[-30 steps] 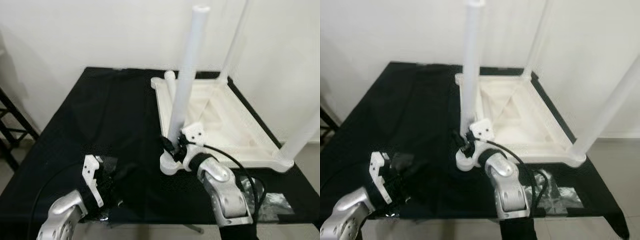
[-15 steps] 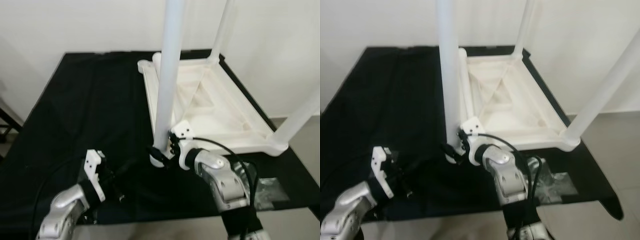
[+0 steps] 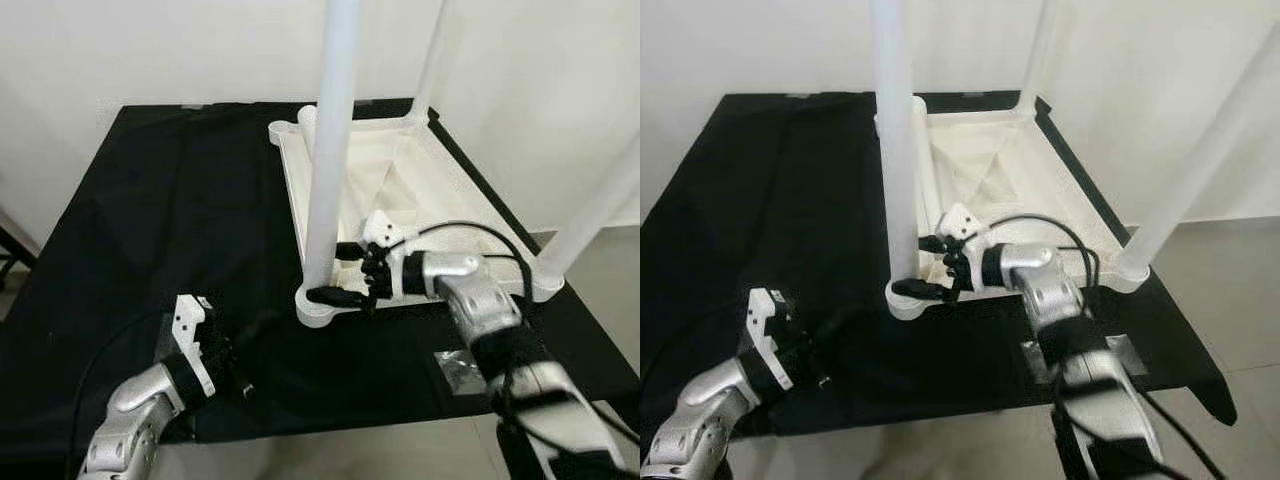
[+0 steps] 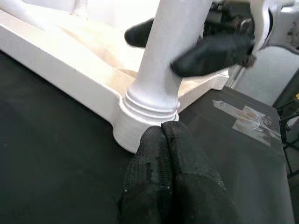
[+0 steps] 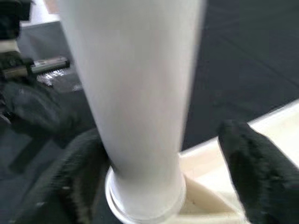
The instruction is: Building children table
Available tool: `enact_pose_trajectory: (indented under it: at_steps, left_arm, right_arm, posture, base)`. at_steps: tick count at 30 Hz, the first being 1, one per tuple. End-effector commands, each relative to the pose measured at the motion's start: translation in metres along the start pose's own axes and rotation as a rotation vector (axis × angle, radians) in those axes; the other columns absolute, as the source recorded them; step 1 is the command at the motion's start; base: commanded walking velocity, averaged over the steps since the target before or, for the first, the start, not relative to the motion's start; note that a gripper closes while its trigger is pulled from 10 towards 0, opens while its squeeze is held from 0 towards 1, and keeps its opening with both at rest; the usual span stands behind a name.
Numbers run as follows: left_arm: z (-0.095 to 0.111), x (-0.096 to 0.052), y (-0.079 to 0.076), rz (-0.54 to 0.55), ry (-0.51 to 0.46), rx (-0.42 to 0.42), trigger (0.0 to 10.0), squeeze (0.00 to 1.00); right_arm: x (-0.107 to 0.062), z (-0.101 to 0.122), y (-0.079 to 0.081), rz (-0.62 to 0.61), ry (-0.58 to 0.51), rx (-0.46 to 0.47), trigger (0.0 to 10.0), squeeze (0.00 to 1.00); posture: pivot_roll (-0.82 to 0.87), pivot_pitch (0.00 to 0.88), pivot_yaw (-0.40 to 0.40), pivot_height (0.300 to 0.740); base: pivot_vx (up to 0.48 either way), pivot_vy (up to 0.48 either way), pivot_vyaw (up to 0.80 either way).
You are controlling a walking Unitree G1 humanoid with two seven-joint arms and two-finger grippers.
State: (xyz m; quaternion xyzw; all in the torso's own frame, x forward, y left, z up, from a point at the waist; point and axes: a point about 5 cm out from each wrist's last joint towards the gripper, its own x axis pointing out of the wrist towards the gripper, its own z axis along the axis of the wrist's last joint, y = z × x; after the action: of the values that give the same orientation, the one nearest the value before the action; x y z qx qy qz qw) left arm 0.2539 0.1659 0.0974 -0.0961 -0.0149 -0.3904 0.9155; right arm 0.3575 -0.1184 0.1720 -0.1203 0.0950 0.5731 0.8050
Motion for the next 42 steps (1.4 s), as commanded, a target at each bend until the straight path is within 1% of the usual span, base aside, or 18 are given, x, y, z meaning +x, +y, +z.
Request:
enact_pose_trajectory:
  at_steps: [1,14,19,20,21,23,24,25,26,27,28,34,35,36,37,38,39,42]
  left_arm:
    - [-0.005,0.0,-0.001,0.009,0.014,-0.006,10.0,0.0]
    - [-0.006,-0.001,-0.001,0.008,0.013,-0.01,10.0,0.0]
    - [-0.006,-0.002,-0.001,0.008,0.01,-0.01,10.0,0.0]
    - [-0.006,-0.002,-0.001,0.008,0.01,-0.009,10.0,0.0]
    - [-0.006,-0.002,-0.001,0.008,0.01,-0.009,10.0,0.0]
    - [-0.005,-0.004,0.0,0.008,0.011,-0.008,10.0,0.0]
    - [-0.005,-0.004,0.0,0.008,0.011,-0.008,10.0,0.0]
    - [-0.004,-0.004,0.0,0.007,0.011,-0.007,10.0,0.0]
    - [-0.004,-0.004,0.001,0.007,0.012,-0.006,10.0,0.0]
    - [-0.004,-0.004,0.001,0.007,0.012,-0.006,10.0,0.0]
    - [-0.004,-0.003,0.001,0.005,0.015,-0.005,10.0,0.0]
    - [-0.004,-0.002,0.001,0.016,0.004,-0.007,10.0,0.0]
    - [-0.004,-0.002,0.001,0.02,0.001,-0.006,10.0,0.0]
    - [-0.004,-0.002,0.001,0.019,0.0,-0.006,10.0,0.0]
    - [-0.004,-0.002,0.001,0.019,0.0,-0.006,10.0,0.0]
    - [-0.004,-0.001,0.001,0.017,0.0,-0.006,10.0,0.0]
    - [-0.003,-0.001,0.001,0.014,0.001,-0.009,10.0,0.0]
    - [-0.003,-0.001,0.001,0.011,0.001,-0.012,10.0,0.0]
  right_arm:
    - [0.0,0.003,-0.004,-0.013,-0.023,0.004,0.0,0.0]
    - [-0.005,-0.01,-0.006,0.015,-0.121,0.07,0.0,0.0]
    - [-0.011,-0.029,-0.003,-0.121,-0.107,0.078,0.0,0.0]
    - [-0.007,-0.038,-0.003,-0.308,-0.075,0.106,0.0,0.0]
    - [-0.007,-0.038,-0.003,-0.308,-0.075,0.106,0.0,0.0]
    - [-0.007,-0.069,0.011,-0.967,0.028,0.362,0.0,0.0]
    - [-0.007,-0.069,0.011,-0.967,0.028,0.362,0.0,0.0]
    - [0.006,-0.075,0.041,-0.947,0.045,0.382,0.0,0.0]
    - [0.023,-0.069,0.064,-0.798,0.042,0.316,0.0,0.0]
    - [0.023,-0.069,0.064,-0.798,0.042,0.316,0.0,0.0]
    - [0.033,-0.062,0.075,-0.667,0.018,0.259,0.0,0.0]
    - [0.049,-0.048,0.071,-0.514,0.008,0.175,0.0,0.0]
    - [0.049,-0.046,0.071,-0.519,0.012,0.164,3.3,0.0]
    - [0.05,-0.042,0.07,-0.483,-0.006,0.17,10.0,0.0]
    - [0.05,-0.042,0.07,-0.483,-0.006,0.17,10.0,0.0]
    - [0.051,-0.038,0.069,-0.448,-0.025,0.173,10.0,0.61]
    - [0.051,-0.03,0.07,-0.377,-0.048,0.172,10.0,1.0]
    - [0.05,-0.018,0.07,-0.265,-0.085,0.136,10.0,1.0]
  posture:
    - [0.07,0.03,-0.076,0.74]
    - [0.05,0.036,-0.068,0.74]
    - [0.03,0.047,-0.065,0.74]
    - [0.02,0.054,-0.072,0.74]
    - [0.02,0.054,-0.072,0.74]
    - [0.01,0.06,-0.065,0.74]
    - [0.01,0.06,-0.065,0.74]
    - [0.01,0.073,-0.055,0.74]
    - [-0.01,0.065,-0.044,0.74]
    - [-0.01,0.065,-0.044,0.74]
    - [-0.01,0.059,-0.048,0.74]
    - [0.01,0.055,-0.065,0.74]
    - [0.01,0.055,-0.065,0.74]
    - [0.01,0.053,-0.065,0.74]
    - [0.01,0.053,-0.065,0.74]
    - [0.01,0.052,-0.064,0.74]
    - [0.01,0.05,-0.061,0.74]
    - [0.02,0.047,-0.061,0.74]
  base:
    - [0.0,0.0,0.0]
    - [0.0,0.0,0.0]
    - [0.0,0.0,0.0]
    - [0.0,0.0,0.0]
    - [0.0,0.0,0.0]
    - [0.0,0.0,0.0]
    - [0.0,0.0,0.0]
    - [0.0,0.0,0.0]
    - [0.0,0.0,0.0]
    - [0.0,0.0,0.0]
    - [0.0,0.0,0.0]
    - [0.0,0.0,0.0]
    - [0.0,0.0,0.0]
    - [0.0,0.0,0.0]
    - [0.0,0.0,0.0]
    - [0.0,0.0,0.0]
    - [0.0,0.0,0.0]
    - [0.0,0.0,0.0]
